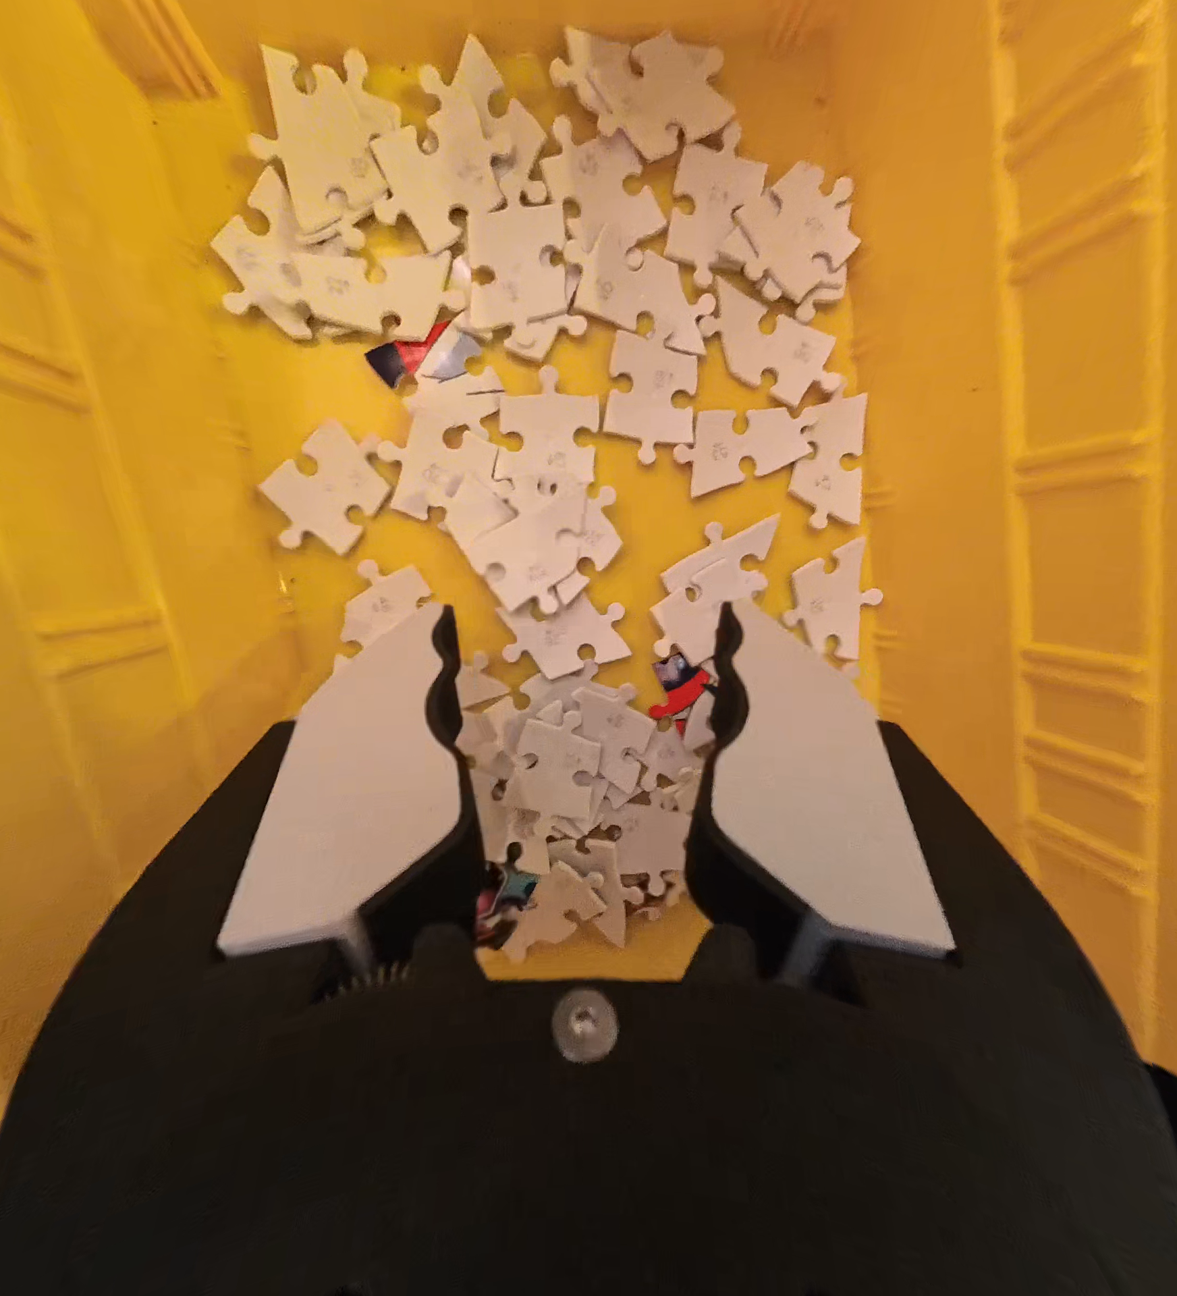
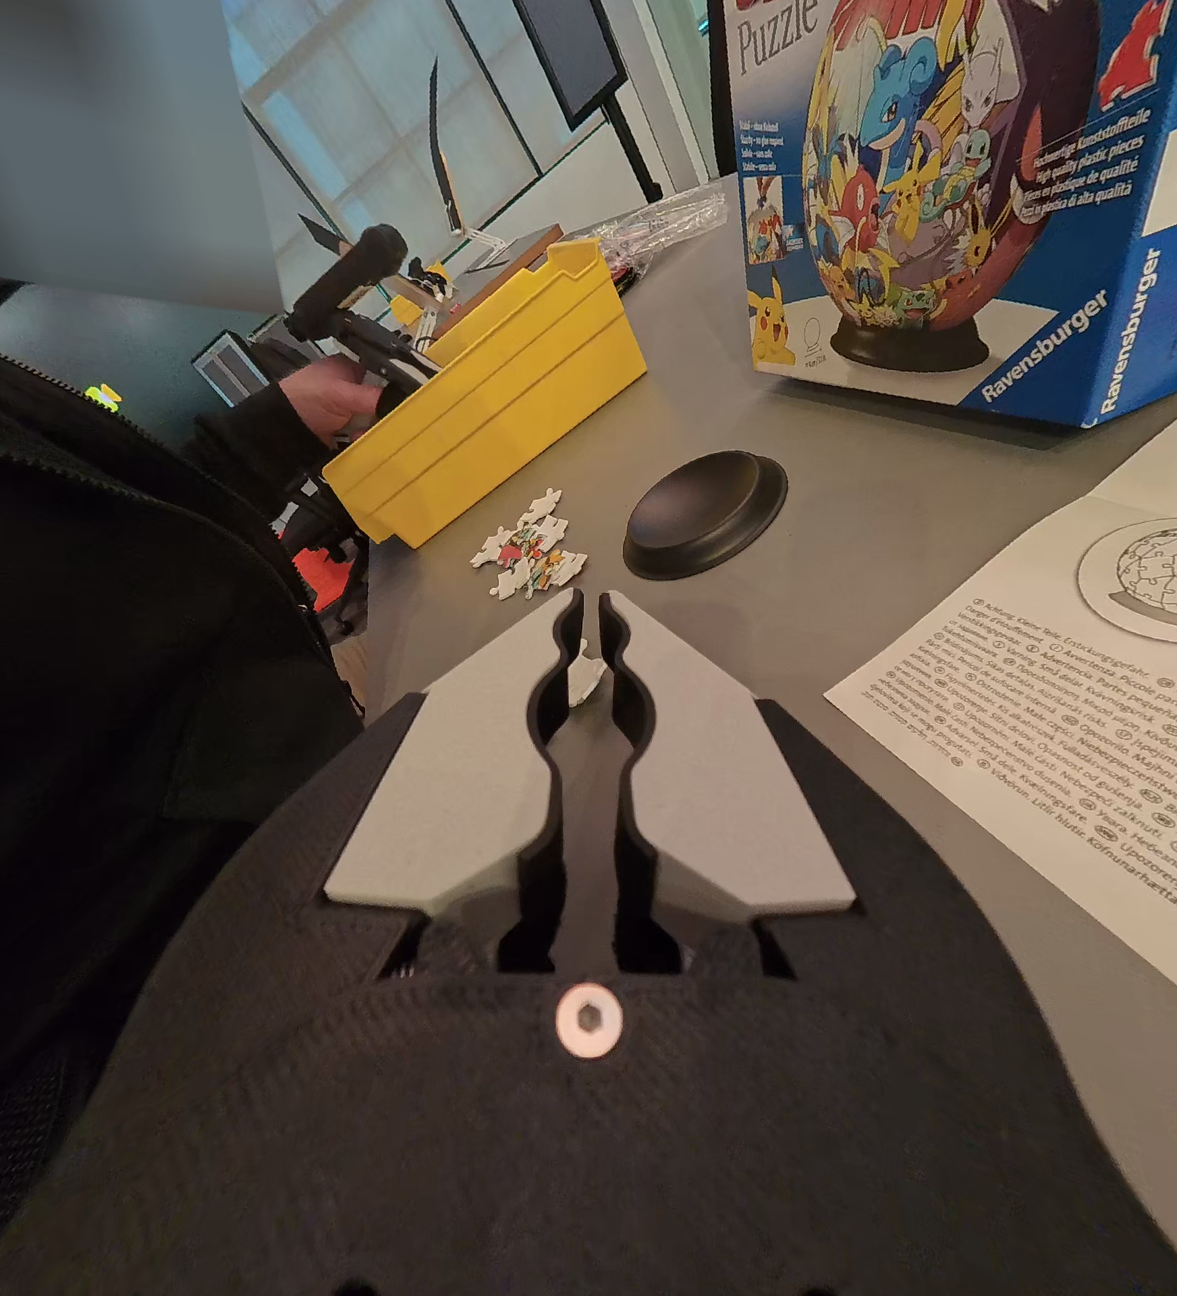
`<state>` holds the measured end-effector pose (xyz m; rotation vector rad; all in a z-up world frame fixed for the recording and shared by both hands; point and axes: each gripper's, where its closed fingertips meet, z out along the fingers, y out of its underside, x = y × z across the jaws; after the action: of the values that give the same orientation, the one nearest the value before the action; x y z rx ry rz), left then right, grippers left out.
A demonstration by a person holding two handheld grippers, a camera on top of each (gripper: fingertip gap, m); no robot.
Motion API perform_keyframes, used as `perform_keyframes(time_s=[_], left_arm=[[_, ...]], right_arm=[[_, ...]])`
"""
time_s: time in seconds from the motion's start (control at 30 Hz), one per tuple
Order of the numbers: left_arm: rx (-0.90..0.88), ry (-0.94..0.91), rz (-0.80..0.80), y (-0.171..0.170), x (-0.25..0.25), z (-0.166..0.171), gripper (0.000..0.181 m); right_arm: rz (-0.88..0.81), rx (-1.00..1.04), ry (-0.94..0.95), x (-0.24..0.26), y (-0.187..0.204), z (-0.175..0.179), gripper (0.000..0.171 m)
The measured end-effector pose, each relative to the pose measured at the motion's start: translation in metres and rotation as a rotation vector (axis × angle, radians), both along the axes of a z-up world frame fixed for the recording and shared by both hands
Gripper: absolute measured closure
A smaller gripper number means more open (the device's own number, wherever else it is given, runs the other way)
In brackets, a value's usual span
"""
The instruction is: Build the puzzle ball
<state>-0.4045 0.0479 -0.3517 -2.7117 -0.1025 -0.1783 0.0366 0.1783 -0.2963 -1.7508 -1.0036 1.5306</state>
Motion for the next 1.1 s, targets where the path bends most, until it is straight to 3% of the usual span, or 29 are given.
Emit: perform_keyframes(time_s=[0.33,0.57,0.83,0.93,1.1], left_arm=[[-0.056,-0.072,-0.220,0.005,0.049,-0.014,0.107],[-0.071,-0.001,-0.111,0.000,0.015,-0.011,0.108],[-0.014,-0.046,-0.213,0.026,0.035,-0.009,0.097],[-0.011,-0.018,-0.194,0.016,0.026,0.002,0.101],[-0.184,-0.028,-0.196,-0.028,0.018,-0.011,0.113]], right_arm=[[0.000,-0.001,-0.004,0.000,0.000,-0.001,0.168],[0.000,-0.002,0.001,0.000,0.000,0.000,0.168],[-0.002,-0.001,-0.001,0.000,0.000,0.000,0.168],[-0.002,-0.003,0.001,0.000,0.001,0.000,0.168],[-0.002,-0.004,0.002,0.000,0.001,0.000,0.168]])
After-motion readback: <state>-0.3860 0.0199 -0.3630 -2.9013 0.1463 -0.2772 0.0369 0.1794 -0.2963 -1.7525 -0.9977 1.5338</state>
